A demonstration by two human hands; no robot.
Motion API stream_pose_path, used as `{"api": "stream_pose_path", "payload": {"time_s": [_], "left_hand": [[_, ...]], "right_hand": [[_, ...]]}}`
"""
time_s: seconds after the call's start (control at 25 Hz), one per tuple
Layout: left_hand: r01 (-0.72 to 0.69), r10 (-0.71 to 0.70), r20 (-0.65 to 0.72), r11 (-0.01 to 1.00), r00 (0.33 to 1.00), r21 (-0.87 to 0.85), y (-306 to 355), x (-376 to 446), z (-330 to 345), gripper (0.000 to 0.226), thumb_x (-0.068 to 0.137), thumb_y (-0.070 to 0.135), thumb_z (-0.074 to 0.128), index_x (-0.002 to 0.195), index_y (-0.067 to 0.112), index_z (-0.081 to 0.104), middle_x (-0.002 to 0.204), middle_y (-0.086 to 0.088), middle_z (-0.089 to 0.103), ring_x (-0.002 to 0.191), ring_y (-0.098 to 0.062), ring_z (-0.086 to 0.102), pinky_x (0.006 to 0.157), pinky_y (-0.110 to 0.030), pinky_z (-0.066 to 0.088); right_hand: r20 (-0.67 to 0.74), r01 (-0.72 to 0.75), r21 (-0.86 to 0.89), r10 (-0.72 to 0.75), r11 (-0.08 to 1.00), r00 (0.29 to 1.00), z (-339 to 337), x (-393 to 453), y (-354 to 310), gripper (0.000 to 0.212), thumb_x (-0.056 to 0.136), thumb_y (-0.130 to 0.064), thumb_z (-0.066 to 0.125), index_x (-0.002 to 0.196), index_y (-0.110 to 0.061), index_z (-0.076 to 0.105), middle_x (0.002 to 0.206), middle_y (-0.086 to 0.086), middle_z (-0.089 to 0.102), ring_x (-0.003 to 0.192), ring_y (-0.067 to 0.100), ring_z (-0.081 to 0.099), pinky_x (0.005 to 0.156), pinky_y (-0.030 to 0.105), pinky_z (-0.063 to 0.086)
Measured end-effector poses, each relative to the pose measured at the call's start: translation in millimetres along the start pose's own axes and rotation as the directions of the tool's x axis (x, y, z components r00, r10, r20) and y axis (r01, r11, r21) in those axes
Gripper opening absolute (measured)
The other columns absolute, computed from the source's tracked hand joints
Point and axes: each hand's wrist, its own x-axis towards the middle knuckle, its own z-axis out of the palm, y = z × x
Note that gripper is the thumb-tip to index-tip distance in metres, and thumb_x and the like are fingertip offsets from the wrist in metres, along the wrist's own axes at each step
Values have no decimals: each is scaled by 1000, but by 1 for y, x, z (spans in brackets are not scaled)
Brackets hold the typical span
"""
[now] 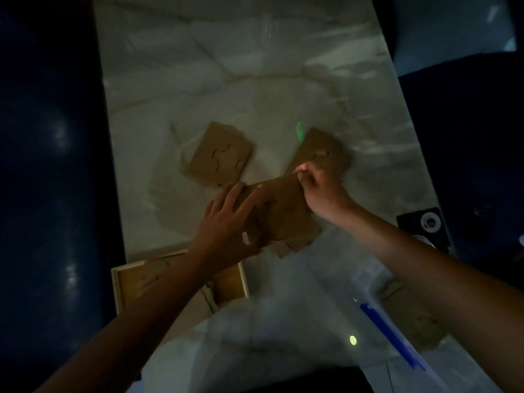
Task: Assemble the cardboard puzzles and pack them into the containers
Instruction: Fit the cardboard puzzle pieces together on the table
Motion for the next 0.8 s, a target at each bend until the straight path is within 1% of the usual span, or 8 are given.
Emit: {"api": "stream_pose_path", "payload": {"time_s": [0.16,0.24,0.4,0.52,0.6,0.64,0.72,0.8], "left_hand": [[26,-22,97,999,995,-38,10,-24,9,134,57,71,77,141,56,-27,166,-4,4,151,-37,0,118,-55,16],[38,-26,105,992,994,-117,16,-39,14,131,54,77,70,140,61,-27,166,0,2,151,-35,0,117,-58,17],[74,-53,79,952,995,-296,20,-64,32,126,54,79,69,146,60,-15,164,19,-13,152,-25,0,114,-57,22],[205,-161,140,889,977,-409,25,-87,52,130,53,74,78,145,63,-13,163,21,-17,150,-18,0,112,-51,22],[254,-188,174,788,967,-560,29,-102,63,124,56,72,79,144,66,-8,164,22,0,148,-8,9,115,-41,22],[271,-193,191,685,962,-676,32,-108,67,118,62,64,82,146,65,-2,161,22,15,146,-5,21,113,-38,30],[289,-231,205,430,951,-856,40,-115,72,97,80,33,80,151,55,17,152,12,44,132,-7,50,103,-40,49],[331,-334,238,256,912,-908,53,-118,75,81,90,7,69,149,47,31,132,-2,65,112,-11,67,89,-36,58]], "right_hand": [[-77,-118,100,126,988,989,13,-52,-2,10,104,-23,46,108,-23,55,80,-13,56,64,-1,55,53,5,37],[-74,-149,177,164,973,984,15,-72,0,6,103,-26,49,107,-28,54,81,-12,59,59,-11,56,49,5,38],[-71,-162,198,179,967,981,7,-97,2,9,103,-26,49,109,-25,56,84,-11,60,66,-4,57,52,9,41],[-64,-163,160,175,974,982,10,-121,10,6,104,-22,48,106,-22,53,84,-12,58,73,0,54,56,5,40],[-69,-195,167,208,966,976,12,-133,18,9,104,-21,48,108,-20,55,84,-13,57,74,0,54,57,4,39],[-72,-213,182,229,960,971,13,-139,22,9,104,-21,48,109,-19,56,84,-13,56,74,0,53,57,3,39],[-82,-243,212,265,947,961,15,-149,27,9,103,-21,49,108,-19,56,83,-12,56,73,1,53,56,4,39],[-86,-263,226,288,938,954,19,-161,30,7,104,-22,48,107,-20,54,80,-12,55,69,1,52,54,5,38]]}}
